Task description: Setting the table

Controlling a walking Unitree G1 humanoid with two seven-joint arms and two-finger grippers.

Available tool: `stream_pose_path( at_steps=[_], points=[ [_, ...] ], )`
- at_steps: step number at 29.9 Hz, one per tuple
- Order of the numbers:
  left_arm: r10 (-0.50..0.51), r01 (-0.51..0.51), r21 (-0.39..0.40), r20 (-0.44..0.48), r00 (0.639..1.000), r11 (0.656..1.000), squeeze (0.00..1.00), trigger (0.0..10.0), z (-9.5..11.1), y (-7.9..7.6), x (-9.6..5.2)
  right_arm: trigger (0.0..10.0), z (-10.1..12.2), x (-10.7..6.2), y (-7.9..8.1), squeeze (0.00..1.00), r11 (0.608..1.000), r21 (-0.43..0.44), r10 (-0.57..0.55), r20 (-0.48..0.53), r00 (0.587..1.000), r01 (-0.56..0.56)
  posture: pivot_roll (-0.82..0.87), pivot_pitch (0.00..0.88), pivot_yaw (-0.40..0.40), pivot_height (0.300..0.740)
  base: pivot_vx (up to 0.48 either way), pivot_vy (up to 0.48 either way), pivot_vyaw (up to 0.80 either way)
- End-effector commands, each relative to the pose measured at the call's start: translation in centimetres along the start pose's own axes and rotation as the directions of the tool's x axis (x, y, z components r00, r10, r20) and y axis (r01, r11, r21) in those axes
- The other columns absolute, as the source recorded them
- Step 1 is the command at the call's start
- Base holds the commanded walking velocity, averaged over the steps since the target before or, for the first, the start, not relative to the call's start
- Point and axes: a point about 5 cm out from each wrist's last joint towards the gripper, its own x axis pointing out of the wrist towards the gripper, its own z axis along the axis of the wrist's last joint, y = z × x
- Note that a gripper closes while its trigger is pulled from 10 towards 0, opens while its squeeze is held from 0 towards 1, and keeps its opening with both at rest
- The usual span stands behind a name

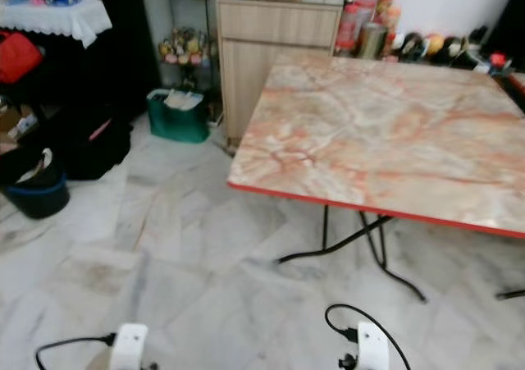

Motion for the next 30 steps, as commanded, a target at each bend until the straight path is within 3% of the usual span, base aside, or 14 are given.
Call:
stream_pose_path(
  at_steps=[1,11,21,30],
  points=[
    [0.012,-0.012,0.018,-0.02,1.0,1.0,0.0,10.0,-0.4,0.5,0.0,10.0,0.2,0.0,0.2,0.0,1.0,0.012,0.009,0.011,1.0,-0.009,0.04,0.0,-0.053,0.74,0.0,-0.36,0.0],
    [0.026,-0.026,0.02,-0.026,0.999,0.999,0.0,10.0,-0.5,0.5,-0.1,10.0,0.2,0.0,0.2,0.0,1.0,0.013,0.016,0.014,1.0,-0.016,0.04,0.0,-0.056,0.74,0.0,-0.339,0.0],
    [0.044,-0.044,0.037,0.002,0.999,0.998,0.0,10.0,0.9,1.2,0.1,10.0,1.1,0.2,1.0,0.0,0.999,0.006,0.038,0.043,0.998,-0.038,0.04,0.0,-0.049,0.74,0.0,-0.303,0.0],
    [0.058,-0.055,0.041,-0.059,0.997,0.998,0.0,10.0,-1.9,2.0,-0.3,10.0,-0.6,-0.1,0.6,0.0,0.999,0.022,0.03,0.016,0.999,-0.03,0.05,0.0,-0.043,0.74,0.0,-0.298,0.0]
  ],
)
